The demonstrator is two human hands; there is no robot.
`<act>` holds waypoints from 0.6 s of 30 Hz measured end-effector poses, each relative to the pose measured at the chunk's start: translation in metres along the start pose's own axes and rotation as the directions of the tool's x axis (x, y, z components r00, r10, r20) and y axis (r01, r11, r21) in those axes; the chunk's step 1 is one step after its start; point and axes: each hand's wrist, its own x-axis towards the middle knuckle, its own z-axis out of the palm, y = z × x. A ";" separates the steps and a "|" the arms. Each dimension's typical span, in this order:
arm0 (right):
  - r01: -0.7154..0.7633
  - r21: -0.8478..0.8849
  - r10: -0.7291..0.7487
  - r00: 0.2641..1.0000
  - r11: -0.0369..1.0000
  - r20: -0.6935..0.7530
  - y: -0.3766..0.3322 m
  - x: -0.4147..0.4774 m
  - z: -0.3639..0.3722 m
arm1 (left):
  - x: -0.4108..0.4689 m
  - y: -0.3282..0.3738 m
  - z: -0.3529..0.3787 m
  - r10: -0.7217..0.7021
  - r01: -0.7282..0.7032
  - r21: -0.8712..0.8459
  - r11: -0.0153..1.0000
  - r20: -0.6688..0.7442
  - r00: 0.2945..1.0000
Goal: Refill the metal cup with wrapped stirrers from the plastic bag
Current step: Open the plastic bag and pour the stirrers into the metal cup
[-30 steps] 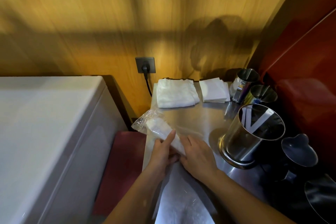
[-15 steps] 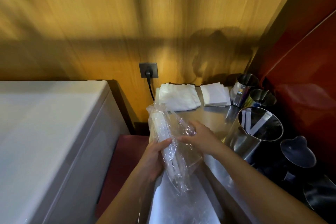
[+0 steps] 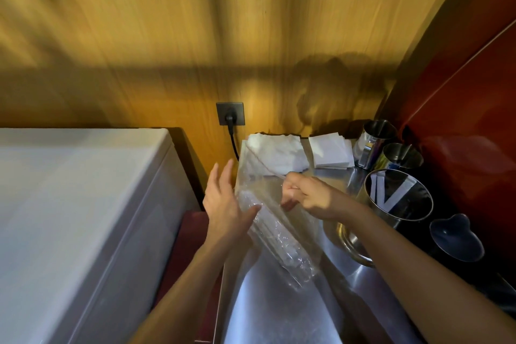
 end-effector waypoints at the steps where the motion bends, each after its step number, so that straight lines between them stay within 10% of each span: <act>1: 0.014 0.019 -0.015 0.999 1.000 0.029 -0.002 0.000 -0.002 | 0.006 0.004 -0.002 0.127 -0.130 0.088 0.988 0.039 0.991; 7: 0.043 -0.090 -0.043 0.999 0.995 0.000 -0.015 0.000 -0.011 | 0.036 0.019 -0.011 0.413 -0.522 0.354 0.776 0.340 0.845; 18: -0.080 -0.055 0.076 0.995 0.995 -0.063 -0.019 -0.009 -0.013 | 0.050 0.046 -0.034 0.428 -0.465 0.395 0.793 0.183 0.885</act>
